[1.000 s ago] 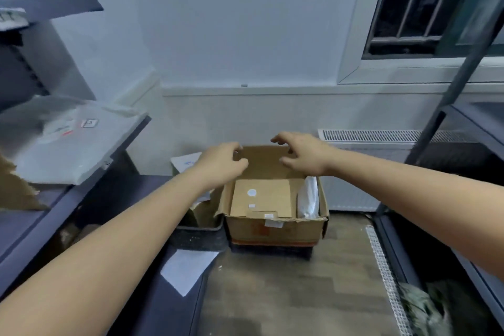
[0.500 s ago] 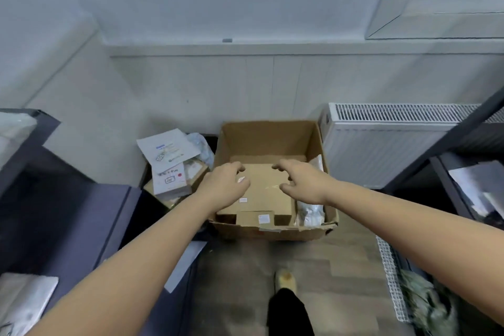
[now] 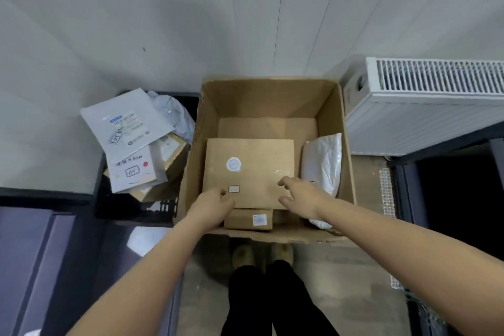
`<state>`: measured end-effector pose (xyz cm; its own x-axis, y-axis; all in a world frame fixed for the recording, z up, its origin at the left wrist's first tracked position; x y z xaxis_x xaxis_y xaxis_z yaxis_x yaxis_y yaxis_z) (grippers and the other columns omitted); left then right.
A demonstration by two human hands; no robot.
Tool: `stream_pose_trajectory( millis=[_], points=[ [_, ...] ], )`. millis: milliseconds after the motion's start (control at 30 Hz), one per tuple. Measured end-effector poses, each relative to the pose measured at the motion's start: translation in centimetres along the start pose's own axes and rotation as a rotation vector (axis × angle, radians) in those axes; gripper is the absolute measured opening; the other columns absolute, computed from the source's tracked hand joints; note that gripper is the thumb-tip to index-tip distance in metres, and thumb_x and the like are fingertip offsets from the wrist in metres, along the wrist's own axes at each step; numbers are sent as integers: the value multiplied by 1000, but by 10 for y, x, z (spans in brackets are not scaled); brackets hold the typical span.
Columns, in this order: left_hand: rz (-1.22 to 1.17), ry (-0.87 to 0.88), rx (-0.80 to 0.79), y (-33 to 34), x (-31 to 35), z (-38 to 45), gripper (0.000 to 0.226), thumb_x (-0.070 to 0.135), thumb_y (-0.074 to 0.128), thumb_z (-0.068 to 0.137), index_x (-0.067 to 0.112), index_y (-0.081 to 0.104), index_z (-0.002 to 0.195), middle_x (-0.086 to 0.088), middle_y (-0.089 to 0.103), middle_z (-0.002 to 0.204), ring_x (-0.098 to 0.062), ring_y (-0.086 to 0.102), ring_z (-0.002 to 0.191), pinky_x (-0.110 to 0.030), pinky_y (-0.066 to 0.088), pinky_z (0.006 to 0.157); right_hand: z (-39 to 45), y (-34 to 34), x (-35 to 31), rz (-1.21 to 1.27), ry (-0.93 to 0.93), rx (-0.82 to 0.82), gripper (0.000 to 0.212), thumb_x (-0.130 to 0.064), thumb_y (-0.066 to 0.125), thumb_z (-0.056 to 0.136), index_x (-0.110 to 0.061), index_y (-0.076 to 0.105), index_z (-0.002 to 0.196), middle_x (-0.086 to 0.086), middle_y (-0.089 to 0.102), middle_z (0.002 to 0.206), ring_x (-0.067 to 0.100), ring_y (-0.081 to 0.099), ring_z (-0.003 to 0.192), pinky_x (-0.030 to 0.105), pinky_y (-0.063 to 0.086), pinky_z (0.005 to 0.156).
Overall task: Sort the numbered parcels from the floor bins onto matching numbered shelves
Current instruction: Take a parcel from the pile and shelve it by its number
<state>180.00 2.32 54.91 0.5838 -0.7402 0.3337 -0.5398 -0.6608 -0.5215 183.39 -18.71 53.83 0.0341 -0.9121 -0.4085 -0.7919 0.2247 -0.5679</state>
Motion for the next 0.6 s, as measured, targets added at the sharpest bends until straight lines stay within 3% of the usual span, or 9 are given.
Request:
stream_pose_trajectory(
  millis=[133,267,333,433,533,600],
  points=[
    [20,-53,-54,17,-14,54,34,37,50,95,17,55,121,-7,61,120,-20,56,96,-32,47,84,40,32,28,47,112,-60,49,-37,43,99,-14,36,143,13,51,139,30,49,126,36,42,100],
    [74,-108,-137,42,-31,99,34,33,47,96,7,59,114,-14,61,119,-28,57,101,-31,43,79,69,63,47,74,215,-130,49,-42,40,100,-12,40,139,13,58,132,31,51,124,35,42,96],
    [101,-123,-192,54,-34,112,33,26,42,100,1,61,110,-18,61,118,-33,56,107,-33,44,84,82,75,51,105,256,-164,51,-46,38,100,-10,44,136,14,56,133,30,50,124,34,40,95],
    [57,-151,-258,68,-44,128,36,21,37,103,1,54,127,-15,53,133,-32,48,123,-30,37,99,96,89,51,153,317,-231,64,-60,30,99,-7,52,130,15,55,134,30,50,123,33,38,98],
    [40,-146,-316,87,-58,146,43,19,34,104,6,38,144,-12,38,151,-29,36,136,-32,26,114,105,102,44,243,370,-298,68,-57,25,101,-6,42,141,15,45,145,31,41,133,31,32,105],
    [26,-181,-370,99,-65,152,42,17,33,103,5,40,142,-13,39,149,-29,37,134,-32,27,114,112,114,39,405,405,-316,64,-54,24,102,-9,32,149,11,34,154,28,33,140,31,25,111]
  ],
)
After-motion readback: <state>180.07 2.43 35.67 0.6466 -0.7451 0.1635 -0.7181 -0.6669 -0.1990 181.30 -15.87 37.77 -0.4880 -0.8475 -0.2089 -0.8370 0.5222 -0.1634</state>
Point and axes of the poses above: each hand's wrist, its own z-axis towards the middle knuckle, its own y-axis out of the palm, x = y × z, the point moved 6 cm from there along z, towards the middle knuckle
